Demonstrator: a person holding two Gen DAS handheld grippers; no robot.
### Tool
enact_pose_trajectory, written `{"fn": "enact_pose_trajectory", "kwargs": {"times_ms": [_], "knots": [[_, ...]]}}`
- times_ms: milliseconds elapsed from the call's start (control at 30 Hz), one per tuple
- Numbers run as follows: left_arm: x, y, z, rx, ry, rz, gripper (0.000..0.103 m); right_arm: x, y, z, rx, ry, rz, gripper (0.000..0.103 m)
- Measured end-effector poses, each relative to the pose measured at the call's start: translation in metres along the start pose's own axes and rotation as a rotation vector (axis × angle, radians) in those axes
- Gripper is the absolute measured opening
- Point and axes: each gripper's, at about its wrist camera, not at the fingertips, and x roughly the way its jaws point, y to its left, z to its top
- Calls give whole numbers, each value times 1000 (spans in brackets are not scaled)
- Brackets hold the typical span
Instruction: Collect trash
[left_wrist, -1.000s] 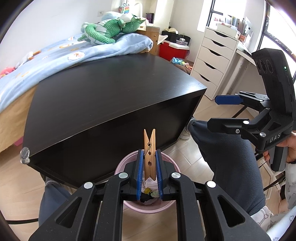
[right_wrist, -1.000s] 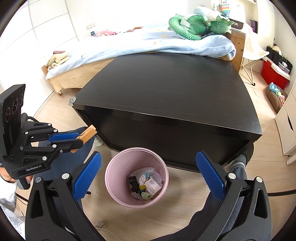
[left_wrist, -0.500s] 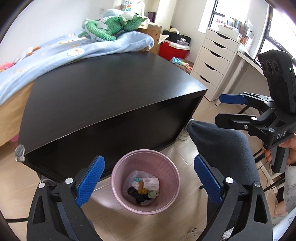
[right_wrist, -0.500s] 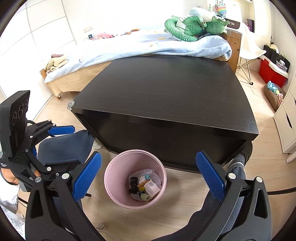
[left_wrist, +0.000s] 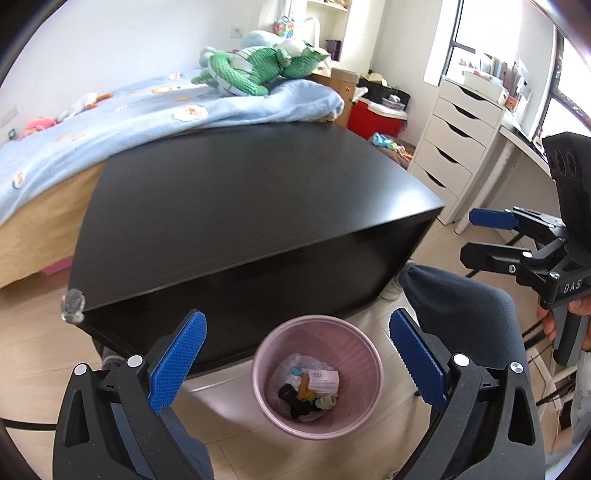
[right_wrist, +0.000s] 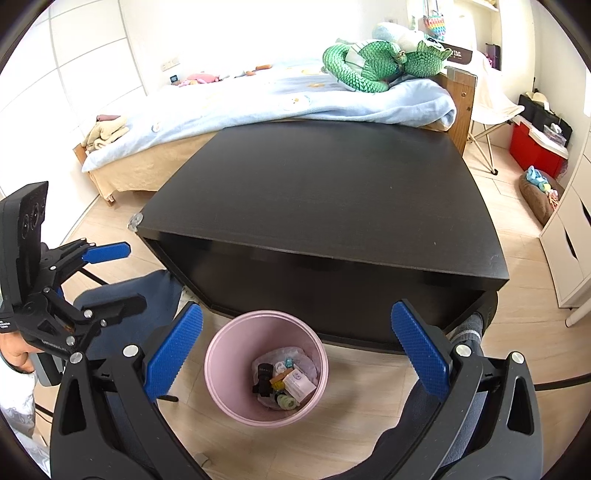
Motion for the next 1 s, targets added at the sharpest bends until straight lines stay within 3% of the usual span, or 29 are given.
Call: {"fn": "enact_pose_trajectory", "kwargs": {"times_ms": [167, 567, 733, 1000], "knots": [[-4, 11, 18, -11, -32, 61, 96, 2, 0, 18, -5, -28, -21, 100], [-6, 31, 61, -10, -110, 95, 97, 6, -6, 68, -20, -79, -78, 100], [-8, 30, 65, -7, -126, 166, 97, 9, -5, 75, -23, -86, -78, 100], [-9, 34, 70, -28, -125, 161, 97, 9, -4, 75, -30, -88, -67, 100]]}}
